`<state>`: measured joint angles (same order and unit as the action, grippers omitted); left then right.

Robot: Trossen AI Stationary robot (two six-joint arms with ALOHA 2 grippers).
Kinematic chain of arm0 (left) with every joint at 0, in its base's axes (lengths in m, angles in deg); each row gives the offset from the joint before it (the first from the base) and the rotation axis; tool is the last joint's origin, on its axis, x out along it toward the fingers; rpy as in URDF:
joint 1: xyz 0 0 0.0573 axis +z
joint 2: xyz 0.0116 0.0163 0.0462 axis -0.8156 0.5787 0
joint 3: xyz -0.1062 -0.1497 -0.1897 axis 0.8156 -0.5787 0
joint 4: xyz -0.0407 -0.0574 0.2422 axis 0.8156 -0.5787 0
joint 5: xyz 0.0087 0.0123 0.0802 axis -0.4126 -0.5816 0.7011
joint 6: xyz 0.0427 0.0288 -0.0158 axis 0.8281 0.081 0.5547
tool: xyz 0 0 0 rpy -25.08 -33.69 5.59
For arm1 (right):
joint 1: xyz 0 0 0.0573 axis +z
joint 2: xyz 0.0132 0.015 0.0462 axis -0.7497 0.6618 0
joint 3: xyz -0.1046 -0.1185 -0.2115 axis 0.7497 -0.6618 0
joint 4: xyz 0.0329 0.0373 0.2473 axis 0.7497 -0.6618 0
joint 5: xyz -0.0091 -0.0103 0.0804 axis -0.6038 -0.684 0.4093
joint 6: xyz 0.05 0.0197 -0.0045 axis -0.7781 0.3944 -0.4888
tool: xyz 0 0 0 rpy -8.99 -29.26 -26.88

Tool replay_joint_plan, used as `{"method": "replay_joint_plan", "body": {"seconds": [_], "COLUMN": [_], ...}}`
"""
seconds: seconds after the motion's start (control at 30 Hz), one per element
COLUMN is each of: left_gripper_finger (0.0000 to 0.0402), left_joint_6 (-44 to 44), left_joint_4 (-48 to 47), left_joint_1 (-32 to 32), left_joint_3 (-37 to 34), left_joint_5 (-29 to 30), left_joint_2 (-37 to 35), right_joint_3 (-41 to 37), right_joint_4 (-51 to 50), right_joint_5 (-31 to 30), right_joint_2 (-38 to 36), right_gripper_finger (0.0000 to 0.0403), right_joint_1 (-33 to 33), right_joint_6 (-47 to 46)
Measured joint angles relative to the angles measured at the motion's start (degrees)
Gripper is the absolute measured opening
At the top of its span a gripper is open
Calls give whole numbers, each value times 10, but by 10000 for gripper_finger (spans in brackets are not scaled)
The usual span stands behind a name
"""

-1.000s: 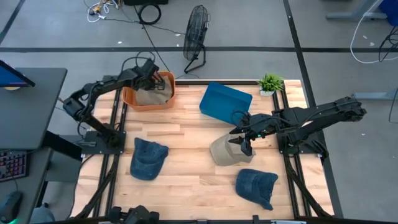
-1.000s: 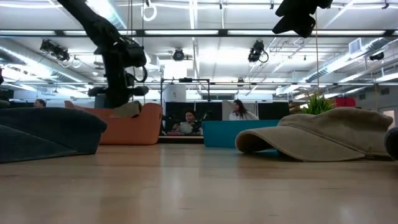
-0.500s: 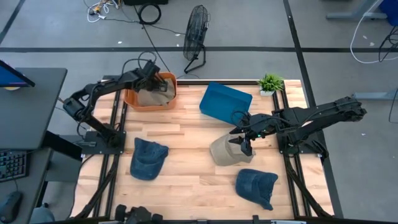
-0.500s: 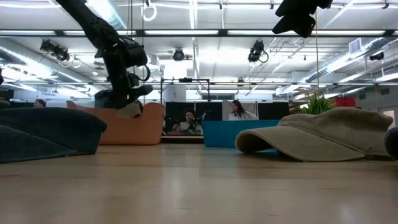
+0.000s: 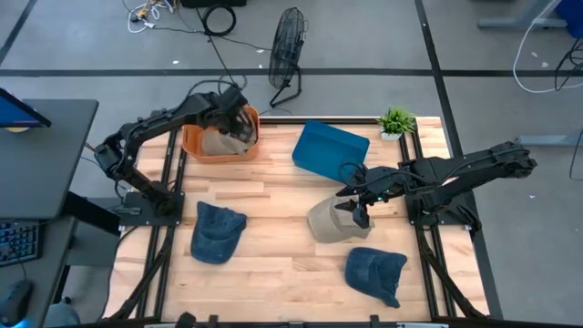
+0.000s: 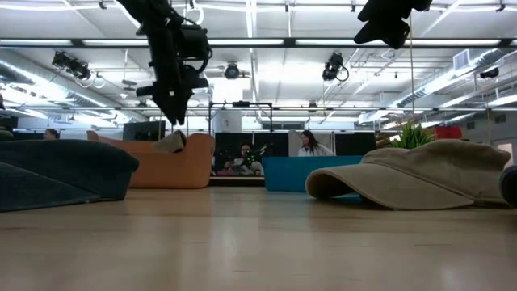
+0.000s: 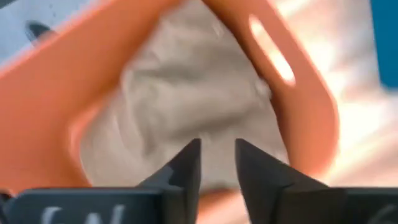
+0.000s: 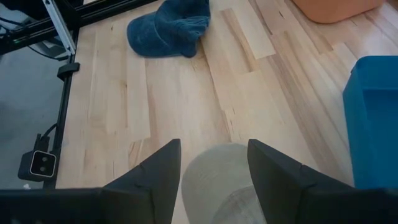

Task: Pick & Place hat
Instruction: Put the bottom brown cap into the orange bin

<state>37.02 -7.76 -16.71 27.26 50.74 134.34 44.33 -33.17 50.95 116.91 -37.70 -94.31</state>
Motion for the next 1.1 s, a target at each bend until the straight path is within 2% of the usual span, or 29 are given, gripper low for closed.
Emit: {"method": "replay_joint_plan", "body": {"seconds": [0.13, 0.27, 0.33, 0.5, 0.77, 0.97, 1.1], "left_gripper_finger": [24, 5, 3, 2, 1, 1, 1], "left_joint_6": [-31, -113, -126, -122, -130, -95, -86], "left_joint_4": [-74, -152, -145, -42, 29, 129, 137], "left_joint_1": [-54, -105, -124, -151, -112, -62, -29], "left_joint_3": [1, 1, 0, -40, -89, -96, -96], "left_joint_5": [19, 77, 69, 43, 29, 25, 20], "left_joint_2": [-3, -3, -3, -3, -3, -3, -3], "right_joint_3": [0, 0, 0, 0, 0, 0, 0], "right_joint_4": [0, 0, 0, 0, 0, 0, 0], "right_joint_5": [0, 0, 0, 0, 0, 0, -8], "right_joint_2": [0, 0, 0, 0, 0, 0, 0], "right_gripper_finger": [190, 190, 190, 190, 190, 190, 190], "right_joint_1": [0, 0, 0, 0, 0, 0, 0], "right_joint_6": [0, 0, 0, 2, 2, 0, -3]}}
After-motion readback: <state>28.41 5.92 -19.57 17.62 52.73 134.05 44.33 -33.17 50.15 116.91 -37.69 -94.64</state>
